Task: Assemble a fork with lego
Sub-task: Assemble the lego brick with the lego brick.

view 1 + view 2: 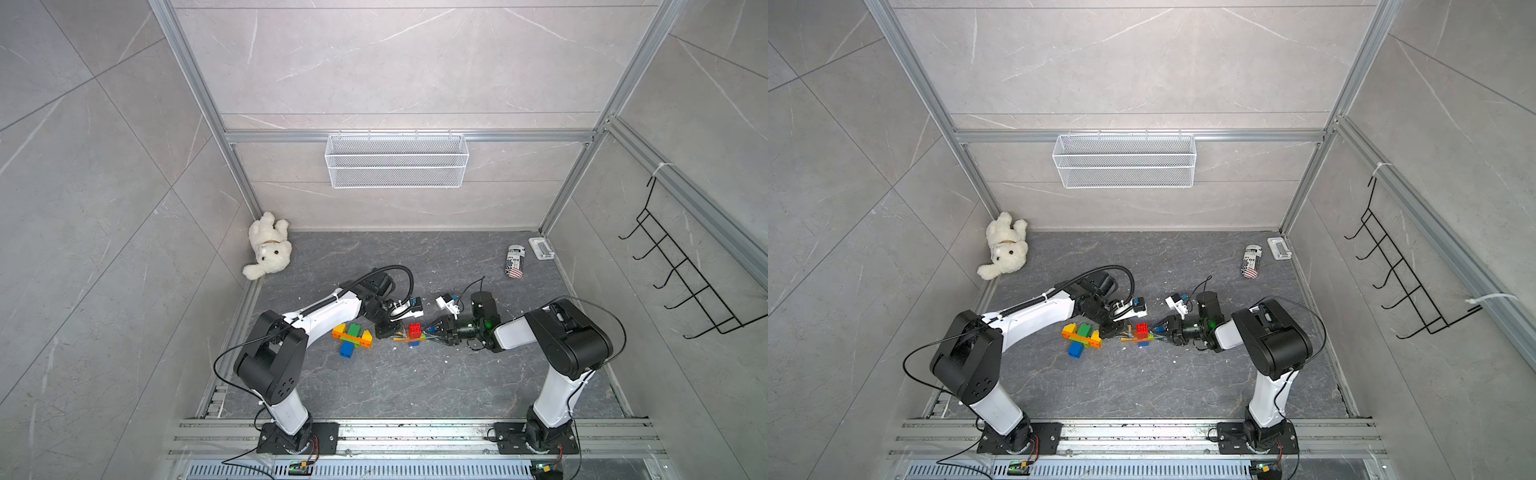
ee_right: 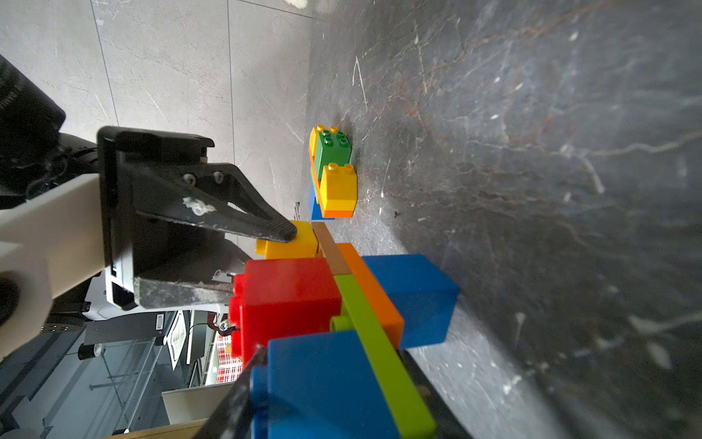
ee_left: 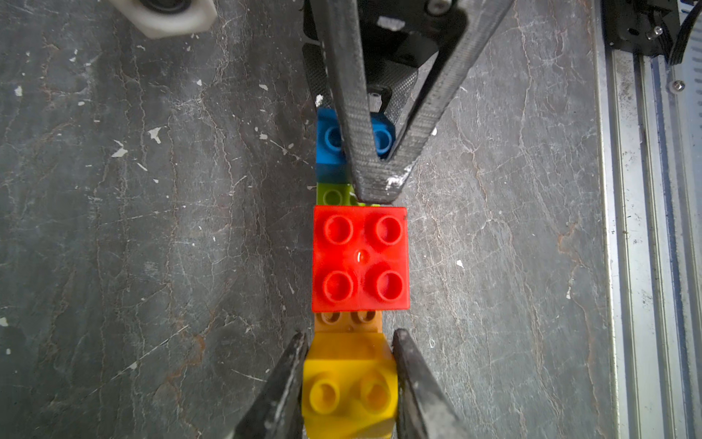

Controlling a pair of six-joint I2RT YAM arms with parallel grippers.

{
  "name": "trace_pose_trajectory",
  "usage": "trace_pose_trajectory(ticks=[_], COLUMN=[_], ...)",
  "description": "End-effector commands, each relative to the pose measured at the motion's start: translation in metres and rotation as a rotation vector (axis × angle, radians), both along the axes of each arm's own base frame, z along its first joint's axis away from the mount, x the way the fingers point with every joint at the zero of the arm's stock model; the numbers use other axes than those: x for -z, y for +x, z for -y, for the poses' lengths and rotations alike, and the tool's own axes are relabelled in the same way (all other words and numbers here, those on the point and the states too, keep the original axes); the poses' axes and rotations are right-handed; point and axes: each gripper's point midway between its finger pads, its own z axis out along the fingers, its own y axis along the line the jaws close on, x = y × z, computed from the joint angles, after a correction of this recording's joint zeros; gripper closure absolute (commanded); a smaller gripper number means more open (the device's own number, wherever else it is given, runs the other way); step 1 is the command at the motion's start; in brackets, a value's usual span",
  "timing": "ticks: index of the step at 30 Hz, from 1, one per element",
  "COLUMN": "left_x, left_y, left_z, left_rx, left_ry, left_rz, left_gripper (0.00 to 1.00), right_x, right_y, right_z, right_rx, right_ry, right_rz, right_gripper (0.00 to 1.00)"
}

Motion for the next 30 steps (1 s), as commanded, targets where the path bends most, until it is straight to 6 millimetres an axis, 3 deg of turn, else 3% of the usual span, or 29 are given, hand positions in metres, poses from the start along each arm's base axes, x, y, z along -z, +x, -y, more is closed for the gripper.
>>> trace_pose_trajectory(ticks=[1, 7, 16, 24, 30], left_x=[0.065, 0.077, 0.094, 0.079, 0.066], left_y=[-0.055, -0.051, -0.063, -0.048, -0.034], left_z=[-0.046, -0.055, -0.065, -0.058, -0.050], left_rx=[0.036, 0.033, 0.043, 0.023, 0.023], left_ry=[0.267, 0.267, 0.321, 0.282, 0.255], left_rz=[-0.214, -0.114, -0.258, -0.177, -0.111], left_gripper=[1.00, 1.00, 1.00, 1.00, 0.89], right_x=[0.057, 0.056, 0.055, 0.045, 0.032], right_y=[-0.013, -0.011, -0.012, -0.010, -0.009], right_z=[0.018, 0.017, 0.017, 0.016, 0.014], right_rx=[0.098, 0.100, 0.100, 0.098, 0.089], right_ry=[-0.160, -0.143, -0.144, -0.130, -0.112], right_rz=[-0.201, -0.206, -0.206, -0.183, -0.163], right_gripper=[0.58, 0.58, 0.58, 0.56, 0.51])
